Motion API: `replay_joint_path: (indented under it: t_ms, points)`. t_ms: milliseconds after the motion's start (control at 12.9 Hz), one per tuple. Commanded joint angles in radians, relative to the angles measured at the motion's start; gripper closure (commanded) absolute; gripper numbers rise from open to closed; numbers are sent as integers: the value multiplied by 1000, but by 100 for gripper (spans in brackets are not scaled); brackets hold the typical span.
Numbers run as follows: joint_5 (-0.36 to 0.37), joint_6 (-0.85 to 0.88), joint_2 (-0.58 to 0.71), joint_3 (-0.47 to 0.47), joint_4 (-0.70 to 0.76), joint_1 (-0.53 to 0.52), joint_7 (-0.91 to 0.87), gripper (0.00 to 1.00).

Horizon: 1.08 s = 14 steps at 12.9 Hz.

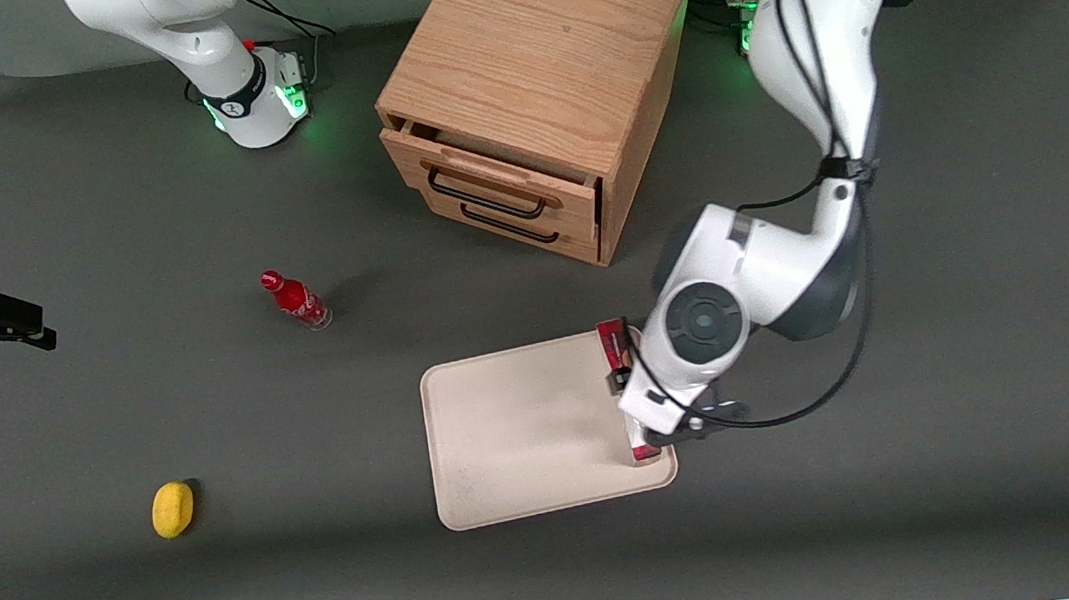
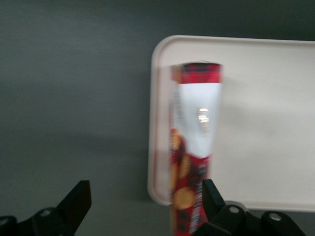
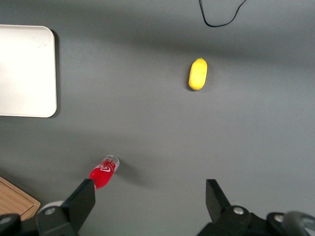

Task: Place red cookie box on tray
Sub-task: 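Open the left gripper and withdraw it away from the tray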

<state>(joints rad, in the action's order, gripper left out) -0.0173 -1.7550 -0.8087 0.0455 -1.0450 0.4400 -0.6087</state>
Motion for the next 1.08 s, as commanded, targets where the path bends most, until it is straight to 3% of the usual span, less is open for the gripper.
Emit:
replay_joint_path:
  t_ms: [0,310,775,1007]
  points:
    - [8,121,127,1,-30,-64,128,0]
    - [16,120,414,-3,-301,-176,237,0]
    - [16,121,745,-3,-626,-360,424,2]
    - [19,176,783,-59,-658,-388,523,2]
